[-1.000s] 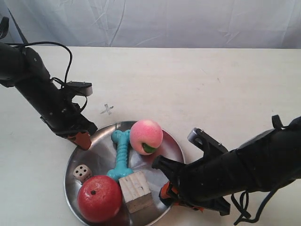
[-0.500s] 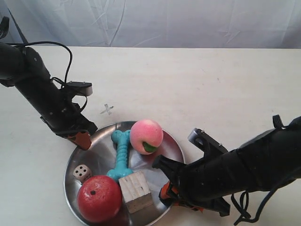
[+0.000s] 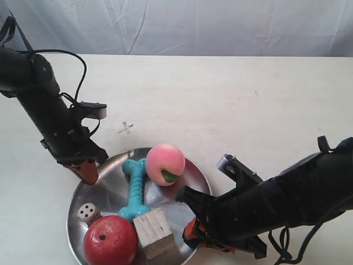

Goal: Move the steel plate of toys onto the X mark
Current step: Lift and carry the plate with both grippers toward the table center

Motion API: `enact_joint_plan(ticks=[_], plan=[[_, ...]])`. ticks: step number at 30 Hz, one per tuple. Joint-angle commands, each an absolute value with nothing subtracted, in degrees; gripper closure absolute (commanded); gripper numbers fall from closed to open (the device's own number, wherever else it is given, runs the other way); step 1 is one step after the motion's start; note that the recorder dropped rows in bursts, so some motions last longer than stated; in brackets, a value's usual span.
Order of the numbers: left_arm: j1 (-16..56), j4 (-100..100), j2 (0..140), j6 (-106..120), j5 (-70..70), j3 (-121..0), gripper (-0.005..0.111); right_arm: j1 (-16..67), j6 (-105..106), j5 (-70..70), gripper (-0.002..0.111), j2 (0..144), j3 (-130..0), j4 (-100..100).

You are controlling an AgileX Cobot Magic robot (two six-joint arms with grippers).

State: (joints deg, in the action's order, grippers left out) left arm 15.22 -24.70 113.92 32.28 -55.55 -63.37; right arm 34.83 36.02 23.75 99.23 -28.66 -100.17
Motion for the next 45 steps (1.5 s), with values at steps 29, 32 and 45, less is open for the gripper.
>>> enact_joint_plan(ticks=[29,32,45], plan=[[17.2,-17.1,114.6,21.2,-70.0,-82.3,0.107,28.0,35.4,33.8,0.109,99.8,-40.6,-99.9],[17.2,-15.5,114.7,20.9,-70.0,-85.1,0.107,28.0,35.4,32.3,0.109,101.8,-44.0,-99.9],[17.2,-13.2,126.3,20.7,-70.0,-101.0,0.107,23.6,33.0,26.2,0.109,113.9,-60.0,-94.7]])
